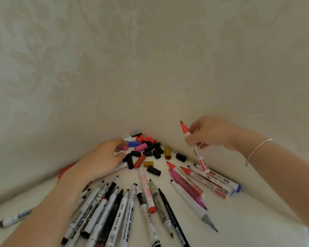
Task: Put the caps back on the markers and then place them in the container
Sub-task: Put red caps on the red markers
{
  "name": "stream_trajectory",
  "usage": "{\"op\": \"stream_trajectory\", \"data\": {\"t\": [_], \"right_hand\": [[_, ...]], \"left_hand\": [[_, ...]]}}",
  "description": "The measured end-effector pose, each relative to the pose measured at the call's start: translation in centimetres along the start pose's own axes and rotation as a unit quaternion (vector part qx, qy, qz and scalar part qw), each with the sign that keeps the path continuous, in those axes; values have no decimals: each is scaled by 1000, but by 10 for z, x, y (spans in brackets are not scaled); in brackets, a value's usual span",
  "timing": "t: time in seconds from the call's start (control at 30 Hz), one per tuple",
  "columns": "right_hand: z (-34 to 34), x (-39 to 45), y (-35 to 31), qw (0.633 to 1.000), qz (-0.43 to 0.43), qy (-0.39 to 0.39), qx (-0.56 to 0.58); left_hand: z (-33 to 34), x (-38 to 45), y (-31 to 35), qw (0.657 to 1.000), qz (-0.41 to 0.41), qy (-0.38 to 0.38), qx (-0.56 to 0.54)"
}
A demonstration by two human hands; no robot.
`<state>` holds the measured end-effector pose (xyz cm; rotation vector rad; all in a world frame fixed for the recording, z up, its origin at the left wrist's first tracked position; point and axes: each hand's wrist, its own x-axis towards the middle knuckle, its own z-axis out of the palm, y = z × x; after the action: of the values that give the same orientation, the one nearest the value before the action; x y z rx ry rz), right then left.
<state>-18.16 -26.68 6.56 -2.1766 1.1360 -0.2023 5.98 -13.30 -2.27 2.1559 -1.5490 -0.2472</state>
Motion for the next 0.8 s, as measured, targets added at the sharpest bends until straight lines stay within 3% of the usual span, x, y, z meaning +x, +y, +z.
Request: {"op": "stream_trajectory", "data": {"t": [0.1, 0.23, 0.33, 0.43, 0.63, 0.8], "right_hand": [[-3, 3, -8, 977, -20, -4, 211], [7, 12, -15, 988, -52, 9, 143], [11, 14, -20, 986, -66, -5, 153], [15, 16, -19, 986, -82, -12, 142], [18, 16, -14, 988, -102, -24, 115], [19, 16, -9, 988, -110, -32, 107]], "left_hand": [[4, 5, 0, 999, -5, 7, -41], [11, 37, 5, 1000, -9, 6, -24], [13, 72, 12, 1000, 5, 17, 11], [17, 100, 14, 996, 34, -19, 83], [24, 128, 17, 967, 81, -77, 230], [23, 135, 21, 940, 74, -104, 317]]}}
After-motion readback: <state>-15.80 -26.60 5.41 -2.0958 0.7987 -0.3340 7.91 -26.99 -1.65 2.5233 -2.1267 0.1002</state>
